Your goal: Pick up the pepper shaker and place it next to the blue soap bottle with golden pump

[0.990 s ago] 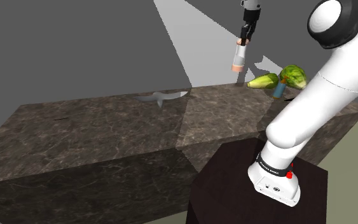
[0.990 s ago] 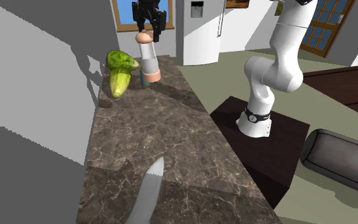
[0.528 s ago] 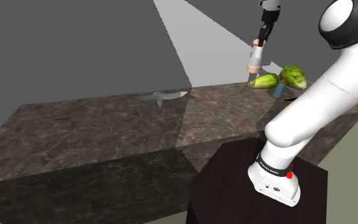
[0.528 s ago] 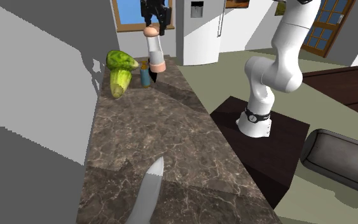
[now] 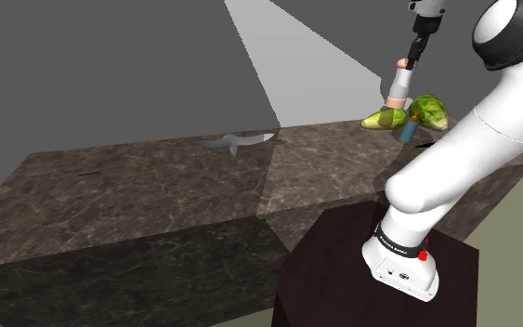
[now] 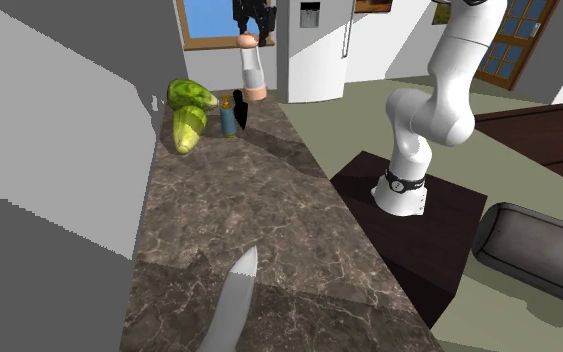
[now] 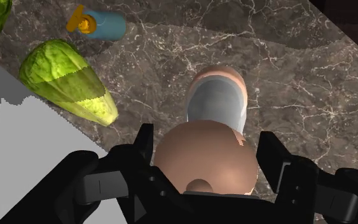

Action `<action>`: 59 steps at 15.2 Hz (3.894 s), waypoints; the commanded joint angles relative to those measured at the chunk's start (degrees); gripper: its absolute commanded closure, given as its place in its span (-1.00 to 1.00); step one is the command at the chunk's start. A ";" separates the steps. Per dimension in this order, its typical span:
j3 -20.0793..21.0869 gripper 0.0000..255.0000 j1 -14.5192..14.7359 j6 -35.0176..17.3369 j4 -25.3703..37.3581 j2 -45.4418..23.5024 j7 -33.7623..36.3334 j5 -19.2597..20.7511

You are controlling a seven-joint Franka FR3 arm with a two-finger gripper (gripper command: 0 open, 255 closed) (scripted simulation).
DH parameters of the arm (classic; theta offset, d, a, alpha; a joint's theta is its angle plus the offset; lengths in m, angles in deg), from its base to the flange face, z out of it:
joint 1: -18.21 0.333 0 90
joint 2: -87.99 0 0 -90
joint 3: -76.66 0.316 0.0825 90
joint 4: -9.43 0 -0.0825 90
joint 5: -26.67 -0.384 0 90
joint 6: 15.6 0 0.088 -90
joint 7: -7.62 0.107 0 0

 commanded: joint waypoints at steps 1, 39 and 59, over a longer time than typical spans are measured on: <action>-2.34 1.00 -0.82 -0.25 1.08 -0.83 -3.32 -0.36; -22.20 1.00 -9.25 -17.82 -2.79 -16.67 -32.39 -14.15; -21.89 1.00 -10.64 -32.48 -14.58 -22.07 -36.31 -19.99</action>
